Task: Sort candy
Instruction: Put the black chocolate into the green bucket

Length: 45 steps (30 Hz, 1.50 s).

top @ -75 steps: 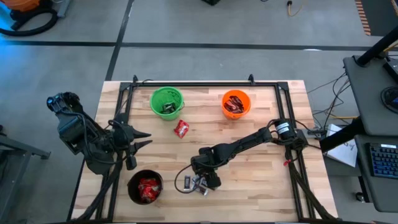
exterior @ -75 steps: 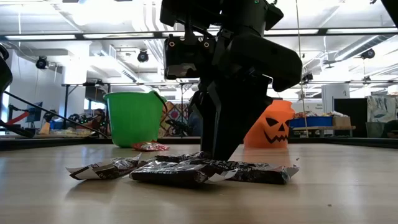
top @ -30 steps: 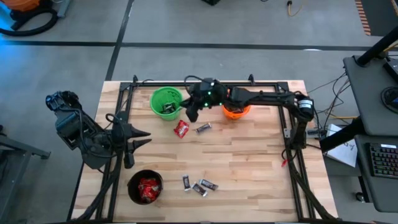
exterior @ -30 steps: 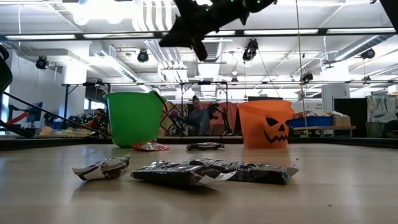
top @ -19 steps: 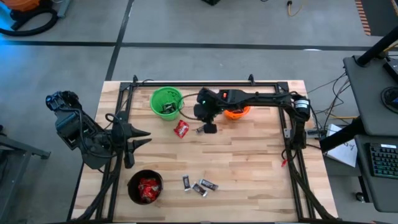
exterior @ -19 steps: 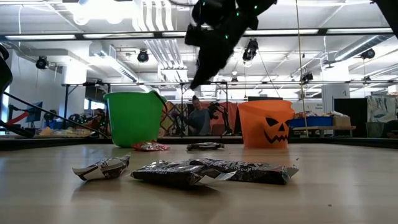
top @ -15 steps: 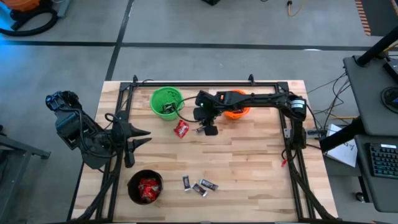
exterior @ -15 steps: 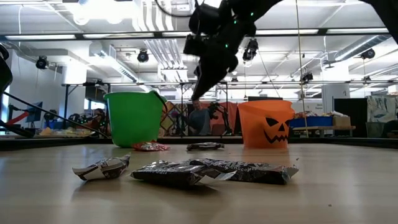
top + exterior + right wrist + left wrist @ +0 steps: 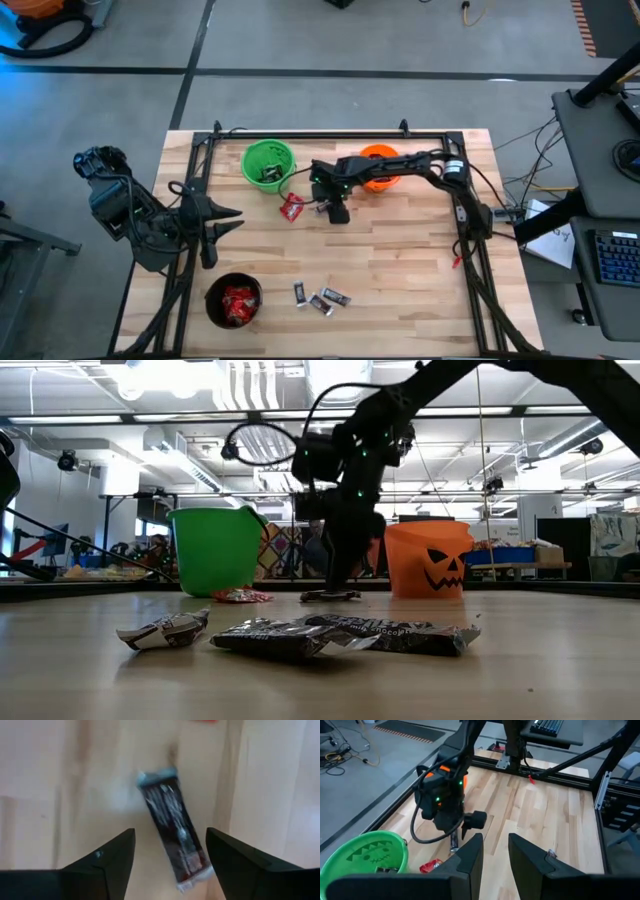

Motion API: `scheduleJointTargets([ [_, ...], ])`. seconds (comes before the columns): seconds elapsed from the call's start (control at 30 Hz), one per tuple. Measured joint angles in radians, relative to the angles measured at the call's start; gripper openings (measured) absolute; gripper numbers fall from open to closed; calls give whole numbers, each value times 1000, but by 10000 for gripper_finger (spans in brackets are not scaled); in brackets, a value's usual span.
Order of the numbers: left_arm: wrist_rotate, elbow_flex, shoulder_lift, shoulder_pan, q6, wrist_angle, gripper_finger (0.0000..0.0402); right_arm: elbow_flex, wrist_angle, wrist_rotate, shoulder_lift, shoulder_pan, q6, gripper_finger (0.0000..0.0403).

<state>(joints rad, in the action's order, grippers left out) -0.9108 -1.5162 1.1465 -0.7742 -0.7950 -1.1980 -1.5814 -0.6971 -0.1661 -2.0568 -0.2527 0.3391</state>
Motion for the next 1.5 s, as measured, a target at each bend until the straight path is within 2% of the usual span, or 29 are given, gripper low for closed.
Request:
scheduleJointTargets([
  [0.13,-13,0,0,0,-5,-2,76,0,-7,10,-30,-7,0,231],
  [0.23,-31,0,0,0,-5,-2,76,0,-6,9,-36,-8,8,208],
  [0.33,-44,0,0,0,-5,-3,76,-1,-7,5,-37,-8,12,164],
  [0.57,-51,0,0,13,-4,-7,76,-1,-12,-43,-31,-10,8,32],
  [0.63,-52,0,0,13,-4,-7,76,-1,-12,-47,-30,-10,-3,24],
  [0.8,-52,0,0,17,-4,-7,76,1,-16,-47,-16,-10,-37,39],
  [1.0,-53,0,0,18,-4,-7,76,-12,12,-87,118,-19,-80,34],
  [1.1,-75,0,0,19,-4,-7,76,-14,137,-135,193,-20,-145,34],
  [1.2,-78,0,0,20,-4,-7,76,-14,342,-139,237,-20,-238,34],
  [1.37,-81,0,0,24,-18,-6,76,-16,741,-121,226,-27,-380,34],
  [1.5,-102,0,4,24,-37,-3,76,-16,961,-59,186,-36,-424,34],
])
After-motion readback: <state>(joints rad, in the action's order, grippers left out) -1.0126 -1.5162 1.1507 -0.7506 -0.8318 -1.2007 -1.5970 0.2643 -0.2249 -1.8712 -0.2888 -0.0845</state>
